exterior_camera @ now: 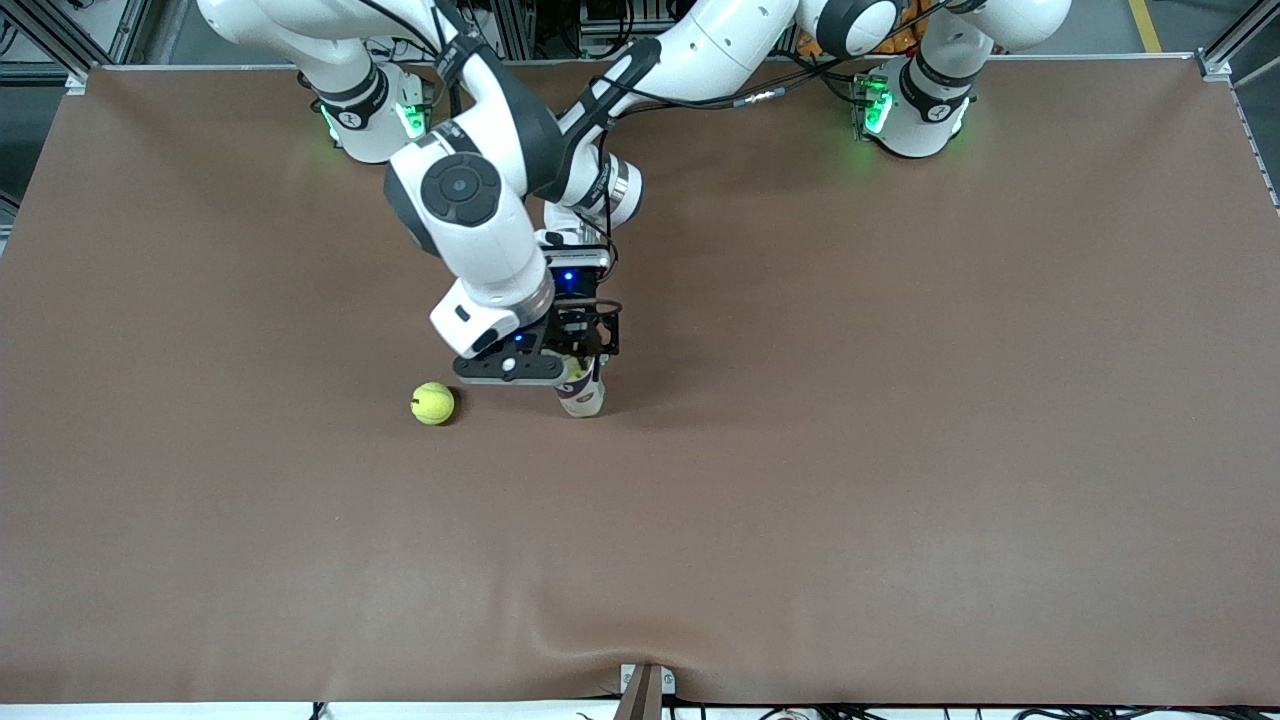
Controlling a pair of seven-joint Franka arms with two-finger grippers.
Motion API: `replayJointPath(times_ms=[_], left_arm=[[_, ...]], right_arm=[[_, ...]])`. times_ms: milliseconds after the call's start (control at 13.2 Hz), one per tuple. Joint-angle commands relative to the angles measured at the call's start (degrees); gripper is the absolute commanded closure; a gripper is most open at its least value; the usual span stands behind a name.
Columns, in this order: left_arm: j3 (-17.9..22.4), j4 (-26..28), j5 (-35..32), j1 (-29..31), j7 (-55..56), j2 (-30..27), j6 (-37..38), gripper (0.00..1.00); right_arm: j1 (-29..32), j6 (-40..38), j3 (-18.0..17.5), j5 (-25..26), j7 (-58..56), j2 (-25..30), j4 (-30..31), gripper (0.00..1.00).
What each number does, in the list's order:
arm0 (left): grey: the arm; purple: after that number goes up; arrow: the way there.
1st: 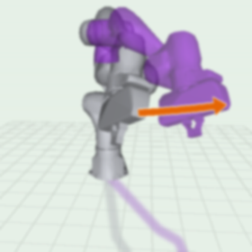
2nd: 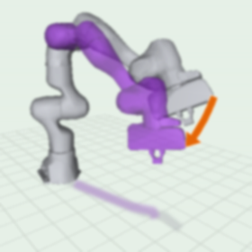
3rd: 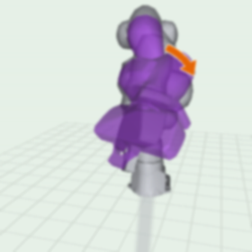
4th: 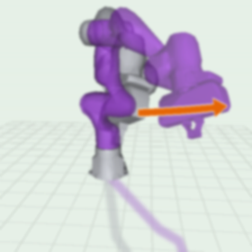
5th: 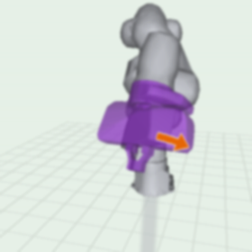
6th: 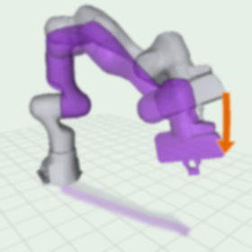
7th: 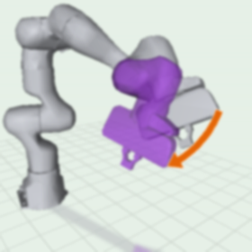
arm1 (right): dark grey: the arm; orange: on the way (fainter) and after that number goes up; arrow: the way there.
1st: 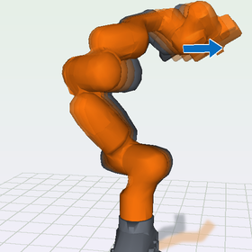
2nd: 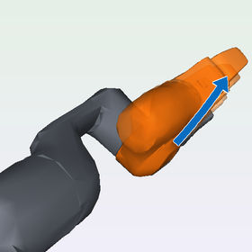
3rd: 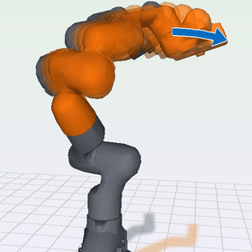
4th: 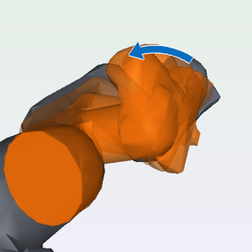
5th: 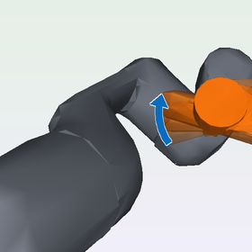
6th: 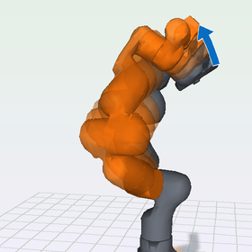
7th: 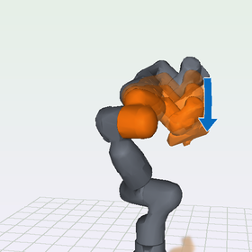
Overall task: Insert tennis ball vertically with right arm
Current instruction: 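Grasp the Wilson ball on the table with the right gripper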
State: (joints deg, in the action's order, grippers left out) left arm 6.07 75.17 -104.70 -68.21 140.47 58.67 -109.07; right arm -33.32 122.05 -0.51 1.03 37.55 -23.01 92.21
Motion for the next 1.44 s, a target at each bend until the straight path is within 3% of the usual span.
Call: replayJointPath(times_ms=[0, 529, 832, 1361], left_arm=[[0.00, -0.37, -0.33, -0.08, 0.86, 0.48, 0.43, 0.26], [0.00, -0.46, -0.33, -0.08, 0.86, 0.39, 0.43, 0.26], [0.00, -0.46, -0.25, -0.08, 0.86, 0.39, 0.43, 0.26], [0.00, -0.46, -0.25, -0.08, 0.86, 0.39, 0.43, 0.26]], right_arm=[[5.17, -1.99, -0.37, 1.08, -5.45, 0.51, 0.43, 0.00], [14.68, -2.53, -0.46, 1.08, -16.19, 0.51, 5.07, 0.00], [16.52, 6.68, -0.46, 1.08, -18.13, -0.11, 12.63, 0.00], [18.37, 16.88, -0.46, 1.00, -20.42, -3.36, 19.58, 0.00]])
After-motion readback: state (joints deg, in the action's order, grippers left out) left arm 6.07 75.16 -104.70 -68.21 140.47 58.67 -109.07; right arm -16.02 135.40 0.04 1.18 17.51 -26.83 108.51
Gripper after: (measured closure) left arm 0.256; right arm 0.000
